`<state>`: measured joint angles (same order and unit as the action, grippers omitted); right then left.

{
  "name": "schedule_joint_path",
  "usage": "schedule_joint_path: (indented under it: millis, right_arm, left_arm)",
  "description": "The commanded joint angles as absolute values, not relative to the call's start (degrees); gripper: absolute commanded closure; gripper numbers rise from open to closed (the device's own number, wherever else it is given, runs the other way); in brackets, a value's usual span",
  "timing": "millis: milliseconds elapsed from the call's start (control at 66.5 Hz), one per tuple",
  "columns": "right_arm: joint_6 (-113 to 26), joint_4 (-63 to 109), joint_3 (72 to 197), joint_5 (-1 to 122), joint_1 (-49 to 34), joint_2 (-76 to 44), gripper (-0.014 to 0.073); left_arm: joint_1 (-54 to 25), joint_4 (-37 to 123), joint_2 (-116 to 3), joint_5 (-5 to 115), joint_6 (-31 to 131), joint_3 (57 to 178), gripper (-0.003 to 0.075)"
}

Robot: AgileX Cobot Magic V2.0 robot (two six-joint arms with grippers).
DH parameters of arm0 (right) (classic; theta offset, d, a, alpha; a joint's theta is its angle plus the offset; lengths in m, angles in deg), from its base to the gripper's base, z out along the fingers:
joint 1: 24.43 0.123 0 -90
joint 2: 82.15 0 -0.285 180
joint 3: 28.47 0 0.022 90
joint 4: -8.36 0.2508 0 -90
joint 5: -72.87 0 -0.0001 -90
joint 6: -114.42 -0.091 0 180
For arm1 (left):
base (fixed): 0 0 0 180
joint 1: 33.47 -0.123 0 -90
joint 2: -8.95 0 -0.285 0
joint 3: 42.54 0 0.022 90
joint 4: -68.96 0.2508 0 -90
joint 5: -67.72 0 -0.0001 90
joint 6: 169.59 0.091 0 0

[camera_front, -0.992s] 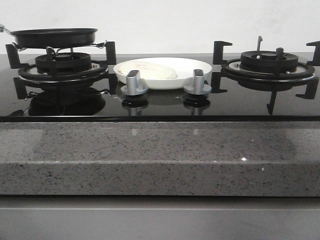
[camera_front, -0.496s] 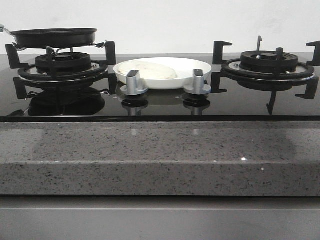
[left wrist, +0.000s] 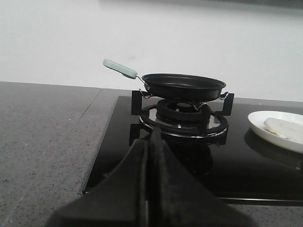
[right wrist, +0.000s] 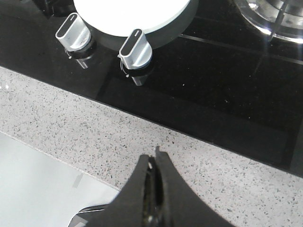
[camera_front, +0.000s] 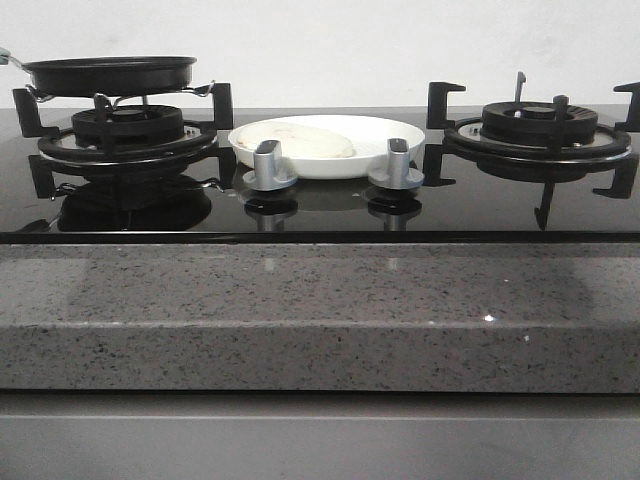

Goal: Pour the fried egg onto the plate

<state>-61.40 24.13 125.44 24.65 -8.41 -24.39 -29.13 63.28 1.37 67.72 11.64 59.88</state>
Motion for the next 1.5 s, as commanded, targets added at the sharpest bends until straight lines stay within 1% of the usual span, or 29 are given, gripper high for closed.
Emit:
schedule_joint_path:
  millis: [0,571,707,872,1038,1143,1308,1489]
  right_arm:
    - [-61.0,24.3,126.8,28.0,-8.5,-24.7,0.0653]
    - [-61.0,24.3,126.8,28.1,-8.5,-24.7,0.0653]
    - [-61.0,18.4,125.9,31.5,-10.3,-27.4,0.0653]
    - [-61.0,15.5,118.6,42.6,-16.2,-35.5,0.0653]
    - [-61.0,15.0,107.1,53.5,-22.4,-47.1,0.0653]
    - [-61.0,15.1,100.0,58.6,-24.7,-53.6,0.0653]
    - [-61.0,15.4,90.5,62.0,-26.5,-62.6,0.0653]
    - [-61.0,15.4,82.8,63.6,-25.4,-69.8,0.0653]
  left_arm:
    - [-28.7,63.3,2.2,72.3,11.2,59.6,0.0740]
    - [-28.7,63.3,2.2,72.4,11.2,59.6,0.0740]
    - [-28.7,63.3,2.2,72.4,11.2,59.6,0.0740]
    - [-28.7,63.3,2.2,72.4,11.2,59.6,0.0740]
    - [-28.8,63.3,2.2,72.4,11.2,59.6,0.0740]
    - [-28.8,63.3,2.2,72.4,11.2,59.6,0.0740]
    - [-28.8,63.3,2.2,72.4,11.2,59.6,0.0740]
    - [-28.8,63.3,2.2,72.4,11.2,59.6,0.0740]
